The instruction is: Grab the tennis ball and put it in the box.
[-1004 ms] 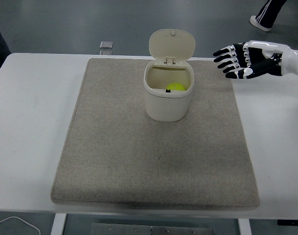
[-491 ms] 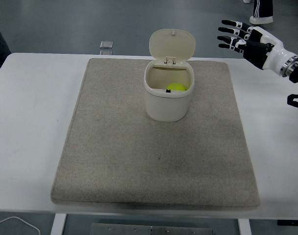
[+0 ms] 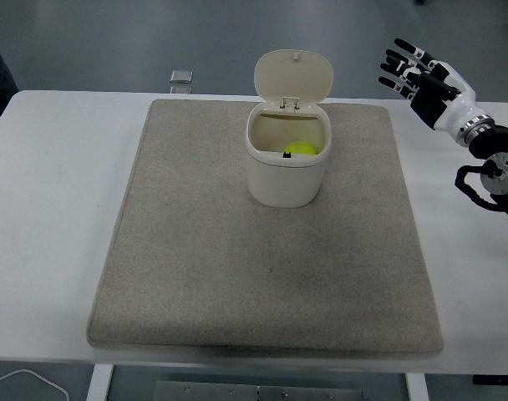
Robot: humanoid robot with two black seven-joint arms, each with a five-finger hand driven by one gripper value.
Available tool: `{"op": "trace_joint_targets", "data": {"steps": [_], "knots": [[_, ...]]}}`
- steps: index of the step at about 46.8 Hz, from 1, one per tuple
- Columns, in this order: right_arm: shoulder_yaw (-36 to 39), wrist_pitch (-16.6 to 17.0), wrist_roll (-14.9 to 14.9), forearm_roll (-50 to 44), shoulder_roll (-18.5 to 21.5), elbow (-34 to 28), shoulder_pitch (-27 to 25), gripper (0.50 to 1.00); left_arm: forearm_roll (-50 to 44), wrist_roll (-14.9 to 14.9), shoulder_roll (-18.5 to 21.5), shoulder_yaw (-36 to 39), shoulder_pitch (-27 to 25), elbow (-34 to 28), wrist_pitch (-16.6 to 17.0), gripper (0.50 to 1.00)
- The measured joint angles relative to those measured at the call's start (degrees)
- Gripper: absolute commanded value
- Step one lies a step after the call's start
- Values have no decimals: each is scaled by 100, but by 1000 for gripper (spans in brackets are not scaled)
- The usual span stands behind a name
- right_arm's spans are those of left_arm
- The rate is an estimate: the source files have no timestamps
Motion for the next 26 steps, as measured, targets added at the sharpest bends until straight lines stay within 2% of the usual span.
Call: {"op": "trace_joint_targets", "data": {"steps": [2, 4, 26], "knots": [[0, -41, -11, 37, 1, -9, 0, 915, 0, 0, 0, 0, 0, 0, 1, 992], [0, -74, -12, 49, 5, -18, 0, 921, 0, 0, 0, 0, -1, 0, 0, 992], [-10, -62, 48, 2, 113, -29, -79, 924, 0, -3, 0, 0, 0, 0, 0, 992]]}}
